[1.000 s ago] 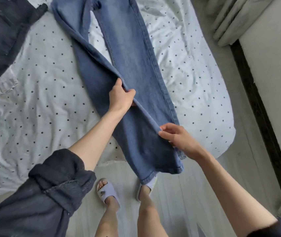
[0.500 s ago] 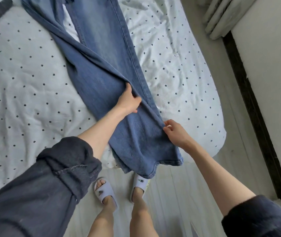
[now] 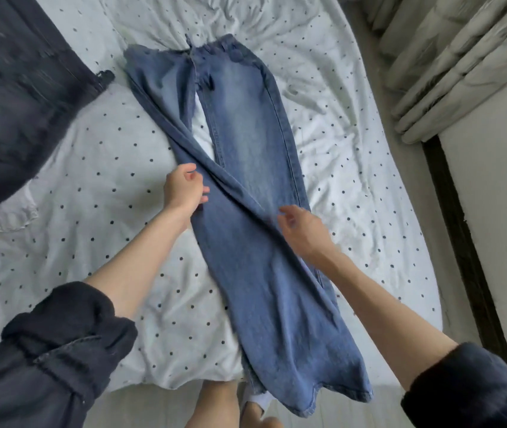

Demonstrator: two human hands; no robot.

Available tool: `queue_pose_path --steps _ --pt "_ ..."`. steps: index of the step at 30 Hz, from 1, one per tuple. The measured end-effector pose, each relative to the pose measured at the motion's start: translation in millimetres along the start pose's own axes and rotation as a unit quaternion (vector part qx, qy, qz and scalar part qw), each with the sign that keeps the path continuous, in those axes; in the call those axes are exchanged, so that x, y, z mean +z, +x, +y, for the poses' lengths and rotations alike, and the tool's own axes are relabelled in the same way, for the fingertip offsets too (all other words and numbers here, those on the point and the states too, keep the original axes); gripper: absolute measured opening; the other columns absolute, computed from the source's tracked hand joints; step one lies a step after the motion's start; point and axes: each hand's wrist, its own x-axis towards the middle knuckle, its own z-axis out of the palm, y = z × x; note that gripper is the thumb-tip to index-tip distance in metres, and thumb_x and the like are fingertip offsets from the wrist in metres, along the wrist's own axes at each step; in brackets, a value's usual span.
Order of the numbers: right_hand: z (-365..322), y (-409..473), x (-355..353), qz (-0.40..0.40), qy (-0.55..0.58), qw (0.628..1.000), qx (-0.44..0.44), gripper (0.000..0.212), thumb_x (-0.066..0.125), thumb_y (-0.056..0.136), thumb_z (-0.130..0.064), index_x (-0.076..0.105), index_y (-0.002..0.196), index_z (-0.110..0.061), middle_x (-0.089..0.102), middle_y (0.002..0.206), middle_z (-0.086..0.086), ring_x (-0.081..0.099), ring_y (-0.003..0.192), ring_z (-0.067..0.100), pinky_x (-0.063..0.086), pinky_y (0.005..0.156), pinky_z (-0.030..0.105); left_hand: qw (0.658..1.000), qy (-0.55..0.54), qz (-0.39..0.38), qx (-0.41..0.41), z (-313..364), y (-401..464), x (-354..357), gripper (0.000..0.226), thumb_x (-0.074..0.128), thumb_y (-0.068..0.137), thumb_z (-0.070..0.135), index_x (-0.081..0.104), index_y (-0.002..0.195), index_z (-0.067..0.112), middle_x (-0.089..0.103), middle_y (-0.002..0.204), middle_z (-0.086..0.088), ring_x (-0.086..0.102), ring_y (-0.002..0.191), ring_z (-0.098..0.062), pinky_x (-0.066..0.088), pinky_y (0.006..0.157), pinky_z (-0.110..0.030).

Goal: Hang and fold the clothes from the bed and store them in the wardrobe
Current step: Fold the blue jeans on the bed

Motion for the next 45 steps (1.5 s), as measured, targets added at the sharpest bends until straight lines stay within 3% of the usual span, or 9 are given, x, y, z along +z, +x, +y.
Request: queue_pose_path --steps 5,8,14,21,26,31,35,41,45 --pt "-80 90 -5 -0.003 -0.010 0.998 -0.065 0.038 0.037 0.101 -0.026 0.048 0.136 -0.017 0.051 0.136 0.009 0.044 0.127 0.027 0.030 0.101 0.030 0.985 -0.137 0.048 -0.093 50 101 -39 0.036 0.039 0.096 0.006 0.045 0.132 0.000 0.050 0.102 -0.011 0.056 0.069 -0.014 0.053 0.061 -0.024" --pt "-110 133 -9 -0.012 -0.030 0.993 -0.115 0.040 0.036 0.101 -0.025 0.042 0.140 -0.015 0.044 0.144 0.008 0.037 0.132 0.028 0.026 0.105 0.030 0.974 -0.173 0.032 -0.142 71 142 -50 0.016 0.044 0.096 0.009 0.055 0.107 0.006 0.055 0.092 -0.008 0.056 0.081 -0.019 0.054 0.076 -0.032" --pt "-157 203 2 -0.028 -0.104 0.975 -0.196 0.051 0.038 0.100 -0.031 0.022 0.149 -0.024 0.007 0.159 0.001 0.005 0.146 0.022 0.014 0.115 0.037 0.965 -0.185 0.067 -0.174 96 204 -60 0.013 0.068 0.085 0.017 0.057 0.092 0.013 0.063 0.088 -0.005 0.061 0.078 -0.020 0.053 0.061 -0.030" --pt "-178 257 10 -0.092 -0.268 0.921 -0.268 0.056 0.030 0.098 -0.049 0.017 0.149 -0.031 -0.003 0.159 -0.006 -0.002 0.146 0.019 0.000 0.116 0.050 0.984 0.118 0.130 0.019 113 222 -67 0.031 0.053 0.080 0.016 0.038 0.053 0.013 0.038 0.053 -0.004 0.035 0.059 -0.023 0.030 0.057 -0.030" --pt "-182 265 10 -0.148 -0.294 0.908 -0.259 0.057 0.023 0.097 -0.056 0.011 0.149 -0.037 -0.007 0.159 -0.009 0.005 0.146 0.021 -0.003 0.115 0.052 0.989 -0.069 0.127 -0.040 147 231 -64 0.018 0.052 0.080 0.010 0.044 0.064 0.014 0.040 0.067 -0.009 0.035 0.062 -0.019 0.036 0.059 -0.027" --pt "-189 263 -30 -0.229 0.087 0.960 -0.135 0.045 0.035 0.099 -0.043 0.046 0.139 -0.024 0.032 0.151 -0.008 0.031 0.138 0.012 0.016 0.115 0.033 0.987 -0.128 0.081 -0.053 167 225 -54 0.025 0.055 0.085 0.004 0.048 0.064 0.015 0.048 0.065 -0.003 0.045 0.054 -0.014 0.038 0.050 -0.022" --pt "-170 250 -74 -0.256 0.311 0.914 -0.055 0.041 0.042 0.095 -0.049 0.066 0.107 -0.019 0.065 0.106 -0.009 0.059 0.102 0.008 0.047 0.088 0.024 0.994 -0.101 0.026 0.020 198 226 -4 0.027 0.055 0.084 0.001 0.054 0.060 0.012 0.057 0.059 -0.002 0.054 0.052 -0.012 0.046 0.049 -0.021" --pt "-114 234 -84 -0.260 0.320 0.911 0.009 0.027 0.061 0.091 -0.018 0.053 0.066 -0.016 0.054 0.056 -0.015 0.053 0.053 -0.002 0.047 0.056 0.013 0.998 -0.010 -0.032 0.060 212 236 80 0.021 0.059 0.084 0.002 0.059 0.063 0.003 0.062 0.073 -0.014 0.065 0.065 -0.025 0.060 0.063 -0.036" --pt "-79 235 -89 -0.144 0.330 0.930 0.070 0.024 0.064 0.089 -0.017 0.058 0.082 0.005 0.054 0.074 0.012 0.054 0.062 0.018 0.048 0.060 0.031 0.992 0.051 -0.052 0.102 198 244 117 0.013 0.058 0.085 0.008 0.059 0.073 0.012 0.057 0.076 -0.008 0.067 0.083 -0.028 0.055 0.084 -0.044"
